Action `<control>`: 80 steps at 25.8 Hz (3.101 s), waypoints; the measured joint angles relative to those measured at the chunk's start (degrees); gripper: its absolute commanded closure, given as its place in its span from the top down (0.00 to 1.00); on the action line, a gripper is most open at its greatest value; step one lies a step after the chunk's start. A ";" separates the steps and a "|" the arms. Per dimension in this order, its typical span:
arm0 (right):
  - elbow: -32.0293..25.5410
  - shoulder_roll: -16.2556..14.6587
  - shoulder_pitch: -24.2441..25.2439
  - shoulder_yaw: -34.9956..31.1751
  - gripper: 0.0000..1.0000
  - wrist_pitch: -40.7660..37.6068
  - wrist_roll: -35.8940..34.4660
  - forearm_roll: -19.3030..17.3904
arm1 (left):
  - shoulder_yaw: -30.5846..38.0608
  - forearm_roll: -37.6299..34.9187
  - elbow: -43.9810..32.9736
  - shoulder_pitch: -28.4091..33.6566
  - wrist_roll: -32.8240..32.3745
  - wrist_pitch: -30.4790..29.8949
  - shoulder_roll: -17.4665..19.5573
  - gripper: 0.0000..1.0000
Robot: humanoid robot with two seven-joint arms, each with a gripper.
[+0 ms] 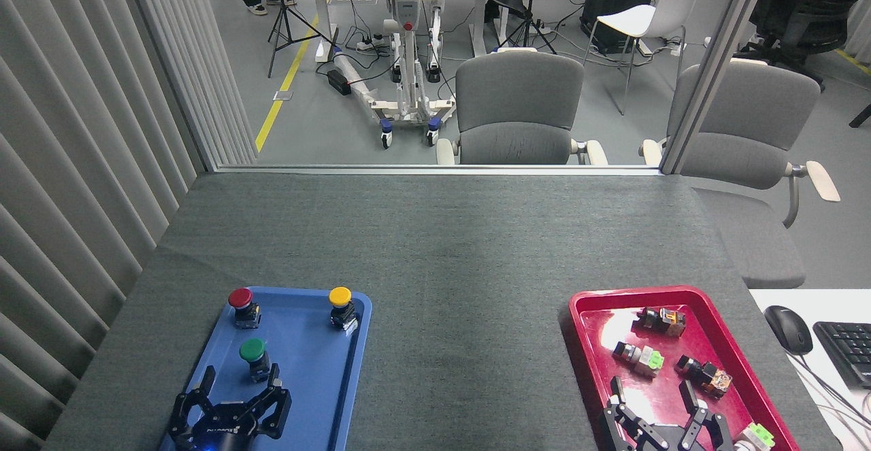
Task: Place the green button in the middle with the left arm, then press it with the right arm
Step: 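Close the left gripper on the green button, then carry the green button off the tray toward the table middle, then release the green button and withdraw the left gripper to the tray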
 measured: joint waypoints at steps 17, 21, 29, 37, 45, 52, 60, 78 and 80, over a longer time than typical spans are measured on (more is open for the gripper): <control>0.00 0.20 0.01 -0.02 1.00 0.00 -0.30 0.08 | -0.28 0.62 14.60 -8.43 0.83 0.11 -2.60 0.98; 0.00 0.23 0.02 -0.07 1.00 0.00 -0.10 0.11 | -0.16 0.76 18.33 -10.60 0.84 0.31 -2.66 0.87; 0.29 0.26 0.05 -0.29 1.00 0.00 0.06 0.11 | 0.17 0.81 21.25 -12.40 0.90 0.68 -2.85 0.49; 0.39 0.18 0.47 -0.73 1.00 0.31 0.05 0.09 | -0.30 0.64 21.30 -12.24 4.85 -0.59 -2.73 0.00; 0.40 0.21 0.54 -0.80 1.00 0.44 -0.15 0.11 | -6.82 -0.05 15.67 -12.76 6.86 -24.14 -1.90 0.00; 0.47 0.75 0.60 -0.86 1.00 0.44 -0.17 0.26 | -22.53 -0.26 22.26 -20.38 6.18 -27.72 -5.88 0.00; 0.53 1.71 0.62 -0.73 1.00 0.44 -0.20 0.52 | -30.77 -1.20 28.27 -23.88 5.54 -25.90 -9.69 0.05; 0.62 2.61 0.24 0.73 0.96 0.38 -1.64 1.02 | -31.90 -1.23 30.98 -21.98 7.01 -21.89 -11.66 1.00; 0.72 2.66 0.04 1.23 0.96 0.43 -1.71 1.06 | -31.67 -1.21 26.24 -20.04 7.02 -20.45 -9.98 1.00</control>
